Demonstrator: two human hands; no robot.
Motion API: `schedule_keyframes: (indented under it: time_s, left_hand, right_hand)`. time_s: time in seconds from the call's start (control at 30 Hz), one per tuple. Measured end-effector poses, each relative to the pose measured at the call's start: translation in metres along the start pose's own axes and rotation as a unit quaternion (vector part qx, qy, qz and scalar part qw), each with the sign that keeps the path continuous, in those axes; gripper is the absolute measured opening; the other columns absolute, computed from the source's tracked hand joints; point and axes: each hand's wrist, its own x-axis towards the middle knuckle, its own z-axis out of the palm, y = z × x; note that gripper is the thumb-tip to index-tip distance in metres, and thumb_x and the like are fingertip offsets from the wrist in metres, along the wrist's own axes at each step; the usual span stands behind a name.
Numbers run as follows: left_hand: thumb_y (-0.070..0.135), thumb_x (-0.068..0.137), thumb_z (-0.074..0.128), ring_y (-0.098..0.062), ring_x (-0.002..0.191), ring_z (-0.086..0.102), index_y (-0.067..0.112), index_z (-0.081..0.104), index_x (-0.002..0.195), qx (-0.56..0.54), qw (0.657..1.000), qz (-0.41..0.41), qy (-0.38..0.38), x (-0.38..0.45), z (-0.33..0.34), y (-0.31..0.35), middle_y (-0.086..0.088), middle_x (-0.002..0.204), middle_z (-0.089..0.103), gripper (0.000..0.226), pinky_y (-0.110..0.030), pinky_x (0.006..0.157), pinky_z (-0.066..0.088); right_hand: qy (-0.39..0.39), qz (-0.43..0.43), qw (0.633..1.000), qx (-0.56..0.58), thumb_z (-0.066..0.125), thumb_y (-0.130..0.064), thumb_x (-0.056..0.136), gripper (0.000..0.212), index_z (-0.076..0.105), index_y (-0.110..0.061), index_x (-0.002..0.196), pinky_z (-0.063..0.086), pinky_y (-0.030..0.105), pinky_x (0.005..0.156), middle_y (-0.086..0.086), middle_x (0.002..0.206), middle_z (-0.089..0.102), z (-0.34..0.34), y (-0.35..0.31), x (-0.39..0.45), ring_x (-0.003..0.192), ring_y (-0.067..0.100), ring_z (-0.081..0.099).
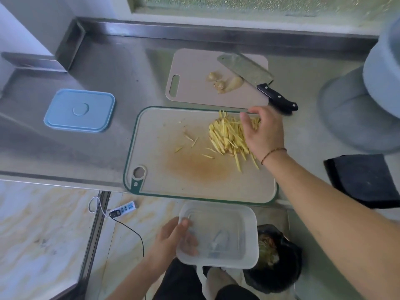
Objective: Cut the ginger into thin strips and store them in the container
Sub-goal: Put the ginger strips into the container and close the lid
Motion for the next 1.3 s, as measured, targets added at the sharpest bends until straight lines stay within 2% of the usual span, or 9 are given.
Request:
schedule_keyframes:
  time_s: [0.17,0.3,0.43,0.6,0.8,0.93,1.13,1.2,1.3]
  left_hand:
    - [0.072,0.066,0.057,-0.025,0.07,0.069,0.002,0.062,0.107,0.017,1.0,-0.001,0.014,0.006,-0.005,-0.005,-0.025,0.088,0.071,0.081,-0.027,0.061,0.053]
    - [0.075,0.069,0.055,-0.023,0.077,0.068,0.005,0.064,0.103,0.047,0.999,0.001,0.012,0.014,-0.005,-0.008,-0.024,0.096,0.07,0.078,-0.039,0.076,0.055]
    - [0.076,0.072,0.053,-0.028,0.076,0.071,0.002,0.061,0.108,0.037,0.999,-0.017,0.005,0.014,-0.005,-0.012,-0.017,0.088,0.074,0.083,-0.033,0.071,0.052]
    - [0.076,0.071,0.051,-0.028,0.074,0.07,0.004,0.06,0.109,0.031,0.999,-0.016,0.013,0.015,-0.008,-0.012,-0.016,0.086,0.074,0.082,-0.025,0.064,0.049]
    - [0.075,0.073,0.051,-0.033,0.072,0.072,0.002,0.059,0.108,0.033,0.999,0.002,0.017,0.018,-0.01,-0.012,-0.018,0.085,0.074,0.081,-0.031,0.071,0.052]
    - [0.074,0.074,0.05,-0.034,0.07,0.072,0.003,0.06,0.107,0.027,0.999,0.005,0.021,0.018,-0.01,-0.012,-0.019,0.083,0.074,0.079,-0.029,0.068,0.053]
    - [0.073,0.076,0.052,-0.041,0.071,0.071,0.002,0.06,0.108,0.018,1.0,0.01,0.02,0.018,-0.01,-0.012,-0.021,0.082,0.073,0.078,-0.048,0.079,0.055]
    - [0.073,0.076,0.053,-0.041,0.072,0.071,0.002,0.06,0.109,0.017,1.0,0.01,0.019,0.017,-0.009,-0.011,-0.021,0.082,0.073,0.078,-0.049,0.08,0.055]
    - [0.074,0.076,0.052,-0.043,0.077,0.07,0.001,0.06,0.107,0.026,0.999,0.013,0.022,0.017,-0.01,-0.009,-0.019,0.082,0.074,0.079,-0.052,0.083,0.054]
  right_hand:
    - [0.051,-0.001,0.998,0.046,0.04,-0.052,0.092,0.048,0.062,-0.013,0.111,0.036,0.022,0.088,0.002,0.113,0.062,-0.002,0.008,-0.013,0.111,0.02,0.052]
    - [0.006,-0.029,0.999,0.028,0.04,-0.056,0.091,0.056,0.059,-0.013,0.122,0.035,0.023,0.094,0.003,0.124,0.06,0.008,0.008,-0.017,0.12,0.021,0.048]
    - [-0.033,-0.117,0.992,0.043,0.042,-0.056,0.092,0.056,0.06,-0.013,0.123,0.037,0.03,0.103,0.003,0.128,0.061,0.013,0.007,-0.009,0.121,0.017,0.052]
    - [-0.093,-0.234,0.962,0.109,0.051,-0.045,0.09,0.046,0.066,-0.009,0.115,0.048,0.04,0.099,0.006,0.124,0.065,0.01,0.012,-0.003,0.116,0.018,0.06]
    - [-0.157,-0.298,0.929,0.153,0.059,-0.031,0.088,0.038,0.066,-0.005,0.114,0.051,0.038,0.098,0.007,0.123,0.065,0.009,0.007,-0.005,0.115,0.017,0.062]
    - [-0.172,-0.357,0.906,0.151,0.061,-0.027,0.088,0.034,0.067,-0.003,0.111,0.051,0.037,0.097,0.01,0.119,0.067,0.014,0.002,-0.019,0.112,0.018,0.063]
    - [-0.209,-0.419,0.867,0.169,0.062,-0.017,0.087,0.029,0.069,0.002,0.108,0.045,0.045,0.104,0.015,0.121,0.066,0.025,-0.002,-0.04,0.118,0.025,0.06]
    - [-0.176,-0.391,0.882,0.193,0.059,-0.018,0.089,0.031,0.068,0.003,0.109,0.042,0.044,0.107,0.016,0.121,0.066,0.017,-0.004,-0.039,0.12,0.027,0.059]
    - [-0.038,-0.246,0.952,0.18,0.051,-0.022,0.094,0.032,0.066,0.002,0.11,0.048,0.033,0.101,0.014,0.121,0.065,0.001,0.008,-0.023,0.115,0.021,0.061]
